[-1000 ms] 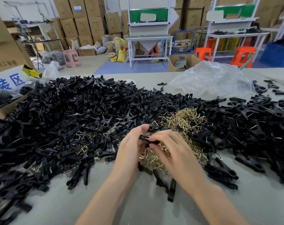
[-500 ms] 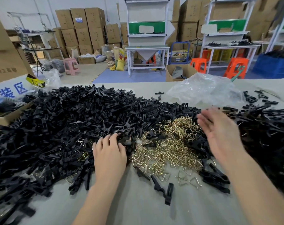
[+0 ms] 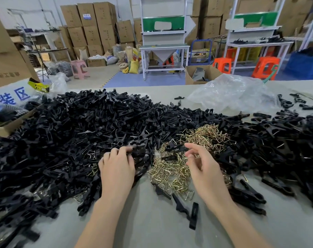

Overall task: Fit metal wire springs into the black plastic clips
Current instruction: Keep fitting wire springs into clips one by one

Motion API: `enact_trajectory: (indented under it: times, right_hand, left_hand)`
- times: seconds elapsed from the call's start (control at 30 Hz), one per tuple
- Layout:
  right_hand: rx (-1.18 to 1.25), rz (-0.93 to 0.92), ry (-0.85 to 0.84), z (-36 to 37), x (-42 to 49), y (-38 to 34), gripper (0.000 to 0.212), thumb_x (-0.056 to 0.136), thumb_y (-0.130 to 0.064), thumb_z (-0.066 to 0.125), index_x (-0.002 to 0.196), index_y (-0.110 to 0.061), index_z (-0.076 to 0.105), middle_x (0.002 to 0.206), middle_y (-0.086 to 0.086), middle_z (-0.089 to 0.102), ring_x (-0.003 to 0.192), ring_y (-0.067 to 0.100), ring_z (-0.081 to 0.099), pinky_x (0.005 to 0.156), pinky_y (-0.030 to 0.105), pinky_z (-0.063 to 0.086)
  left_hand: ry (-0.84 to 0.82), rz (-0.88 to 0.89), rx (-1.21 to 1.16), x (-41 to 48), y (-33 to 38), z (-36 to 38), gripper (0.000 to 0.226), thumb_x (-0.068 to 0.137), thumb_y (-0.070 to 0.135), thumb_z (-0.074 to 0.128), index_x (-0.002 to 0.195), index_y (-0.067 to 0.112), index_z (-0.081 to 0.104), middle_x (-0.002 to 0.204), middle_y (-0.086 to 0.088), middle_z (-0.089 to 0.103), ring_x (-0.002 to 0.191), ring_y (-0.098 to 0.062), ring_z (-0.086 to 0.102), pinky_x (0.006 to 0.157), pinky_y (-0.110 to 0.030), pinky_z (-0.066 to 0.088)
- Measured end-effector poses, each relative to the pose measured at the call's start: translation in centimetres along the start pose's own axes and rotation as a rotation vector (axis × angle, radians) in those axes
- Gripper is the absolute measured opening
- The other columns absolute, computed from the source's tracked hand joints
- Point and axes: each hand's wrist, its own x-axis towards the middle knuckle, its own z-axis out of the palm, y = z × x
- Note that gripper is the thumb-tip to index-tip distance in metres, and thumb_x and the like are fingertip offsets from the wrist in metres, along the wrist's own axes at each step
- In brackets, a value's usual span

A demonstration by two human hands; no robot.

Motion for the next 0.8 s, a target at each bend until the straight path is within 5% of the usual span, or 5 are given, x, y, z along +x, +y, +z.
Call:
enact_trajectory:
  times: [0.2, 0.4, 0.53, 0.63, 0.8]
  right_hand:
    - [-0.131, -0.101, -0.008, -0.1, -0.2, -0.4, 0.035, 0.103, -0.018, 0.051, 0.128, -0.042, 0.056, 0.110, -0.025, 0.056, 0.085, 0.003, 0.060, 0.067, 0.013, 0.047]
    - [-0.193, -0.158, -0.017, 0.0, -0.3, -0.5, 0.032, 0.101, -0.029, 0.048, 0.131, -0.039, 0.056, 0.106, -0.028, 0.055, 0.082, 0.011, 0.060, 0.073, 0.029, 0.054]
    - [-0.036, -0.149, -0.144, 0.3, -0.4, -1.3, 0.041, 0.096, -0.053, 0.050, 0.137, -0.049, 0.049, 0.119, -0.034, 0.055, 0.106, -0.006, 0.060, 0.088, 0.018, 0.054]
    - [-0.048, -0.246, -0.185, 0.4, -0.5, -1.5, 0.039, 0.097, -0.048, 0.054, 0.135, -0.041, 0.058, 0.119, -0.029, 0.058, 0.109, -0.003, 0.061, 0.092, 0.015, 0.049]
    - [-0.161, -0.190, -0.095, 0.2, -0.5, -1.4, 0.034, 0.097, -0.051, 0.052, 0.127, -0.042, 0.063, 0.096, -0.031, 0.068, 0.092, -0.002, 0.067, 0.080, 0.017, 0.054]
  left_hand:
    - [0.069, -0.047, -0.156, -0.5, 0.5, -0.8, 0.020, 0.102, 0.027, 0.041, 0.101, 0.018, 0.058, 0.091, 0.001, 0.066, 0.093, -0.026, 0.053, 0.096, -0.044, 0.039]
    - [0.202, -0.008, -0.454, -0.9, 1.5, -1.9, 0.023, 0.095, 0.028, 0.037, 0.075, 0.024, 0.047, 0.080, 0.008, 0.054, 0.080, -0.019, 0.048, 0.077, -0.042, 0.041]
    - [0.078, 0.224, -0.596, -2.0, 3.1, -2.0, 0.020, 0.099, 0.028, 0.039, 0.084, 0.025, 0.053, 0.079, 0.012, 0.053, 0.074, -0.008, 0.050, 0.067, -0.027, 0.037]
    - [-0.062, 0.417, -0.568, -3.5, 4.8, -1.4, 0.023, 0.101, 0.033, 0.038, 0.096, 0.024, 0.059, 0.083, 0.017, 0.054, 0.079, -0.005, 0.054, 0.069, -0.022, 0.039]
    - [0.032, 0.304, -0.377, -3.0, 4.5, -0.8, 0.030, 0.105, 0.044, 0.031, 0.109, 0.033, 0.058, 0.100, 0.021, 0.061, 0.097, 0.000, 0.055, 0.086, -0.027, 0.042]
